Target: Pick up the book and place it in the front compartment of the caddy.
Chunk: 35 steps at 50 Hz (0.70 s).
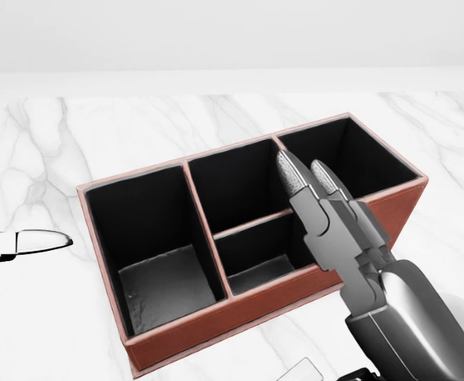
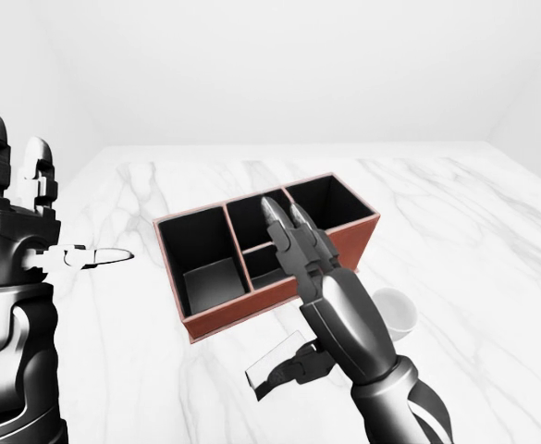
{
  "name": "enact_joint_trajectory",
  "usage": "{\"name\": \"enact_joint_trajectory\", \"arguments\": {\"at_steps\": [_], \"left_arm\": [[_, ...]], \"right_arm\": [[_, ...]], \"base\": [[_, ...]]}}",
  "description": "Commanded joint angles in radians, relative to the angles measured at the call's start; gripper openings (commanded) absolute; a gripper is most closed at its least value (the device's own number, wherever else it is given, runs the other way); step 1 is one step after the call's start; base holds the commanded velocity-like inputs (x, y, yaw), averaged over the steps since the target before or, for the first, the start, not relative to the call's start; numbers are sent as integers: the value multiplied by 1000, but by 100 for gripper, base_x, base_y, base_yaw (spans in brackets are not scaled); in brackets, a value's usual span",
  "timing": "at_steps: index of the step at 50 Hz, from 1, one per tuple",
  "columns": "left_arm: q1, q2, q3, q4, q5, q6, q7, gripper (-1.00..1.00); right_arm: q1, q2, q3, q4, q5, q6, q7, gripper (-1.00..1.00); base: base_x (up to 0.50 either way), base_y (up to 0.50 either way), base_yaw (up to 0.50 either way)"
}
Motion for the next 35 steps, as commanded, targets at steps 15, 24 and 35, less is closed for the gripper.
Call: {"name": "enact_joint_trajectory", "arguments": {"at_steps": [15, 24, 35], "left_arm": [[1, 1, 2, -2, 0, 0, 0, 100], [-3, 3, 4, -1, -2, 0, 0, 100], [-3, 3, 4, 1, -3, 0, 1, 100]], "right_arm": [[51, -6, 3, 62, -15, 0, -21, 100], [64, -5, 8, 80, -21, 0, -29, 100], [79, -7, 11, 117, -31, 0, -49, 100]], "base": [[0, 0, 0], [0, 0, 0], [0, 0, 0]]}}
